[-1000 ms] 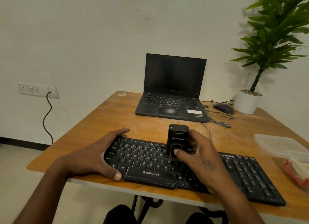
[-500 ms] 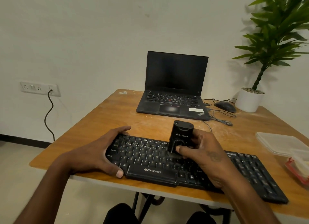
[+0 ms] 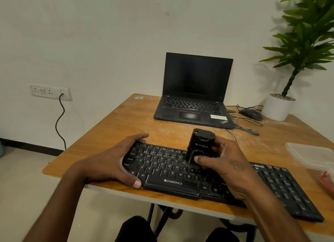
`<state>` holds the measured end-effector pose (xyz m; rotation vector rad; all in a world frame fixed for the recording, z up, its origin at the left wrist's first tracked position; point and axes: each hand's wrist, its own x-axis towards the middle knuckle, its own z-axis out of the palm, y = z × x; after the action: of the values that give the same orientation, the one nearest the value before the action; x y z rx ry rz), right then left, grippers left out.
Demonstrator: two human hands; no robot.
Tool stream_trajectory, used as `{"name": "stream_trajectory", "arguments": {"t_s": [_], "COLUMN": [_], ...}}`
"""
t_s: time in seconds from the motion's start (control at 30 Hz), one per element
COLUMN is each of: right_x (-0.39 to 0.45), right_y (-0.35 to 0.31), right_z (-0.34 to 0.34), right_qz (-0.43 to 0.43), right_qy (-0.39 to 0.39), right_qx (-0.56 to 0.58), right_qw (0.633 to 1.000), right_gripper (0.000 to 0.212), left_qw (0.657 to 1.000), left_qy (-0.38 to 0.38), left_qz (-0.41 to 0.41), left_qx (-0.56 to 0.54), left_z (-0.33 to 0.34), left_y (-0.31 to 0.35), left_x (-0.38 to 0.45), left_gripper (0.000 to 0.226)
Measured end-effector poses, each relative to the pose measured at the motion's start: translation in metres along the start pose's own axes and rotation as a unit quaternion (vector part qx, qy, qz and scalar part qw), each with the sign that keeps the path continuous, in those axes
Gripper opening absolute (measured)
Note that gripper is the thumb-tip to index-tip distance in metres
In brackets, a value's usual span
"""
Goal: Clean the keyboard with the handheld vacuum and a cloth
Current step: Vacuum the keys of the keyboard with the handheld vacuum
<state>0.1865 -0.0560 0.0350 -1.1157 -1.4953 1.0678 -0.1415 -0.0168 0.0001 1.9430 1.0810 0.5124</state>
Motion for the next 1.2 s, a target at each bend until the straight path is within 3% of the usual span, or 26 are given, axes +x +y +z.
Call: {"name": "stream_trajectory", "arguments": {"t_s": [0.3,0.6,0.9,1.2], "right_x": [0.018,0.005,0.022,0.006], "right_y": [-0.004,-0.008,-0.011,-0.010], "right_z": [0.051,0.028,0.073,0.037], "right_qz": [0.007,0.038,0.021,0.018], "right_qy": [-0.018,0.010,-0.016,0.025], "right_qx": [0.015,0.054,0.034,0.010], "right_qw": [1.000,0.998,0.999,0.999], "right_gripper": [0.048,0.048,0.048,0.046], "left_qw": [1.000,1.000,1.000,1.000], "left_qy": [-0.003,0.004,-0.003,0.003], "left_qz": [0.001,-0.001,-0.003,0.004], "left_qx": [-0.006,0.003,0.010,0.018], "left_z": [-0.001,0.000,-0.001,-0.001], "left_y": [0.000,-0.001,0.000,-0.002], "left_x": [-0.001,0.000,0.000,0.001], "left_gripper": [0.122,0.123,0.122,0.122]}}
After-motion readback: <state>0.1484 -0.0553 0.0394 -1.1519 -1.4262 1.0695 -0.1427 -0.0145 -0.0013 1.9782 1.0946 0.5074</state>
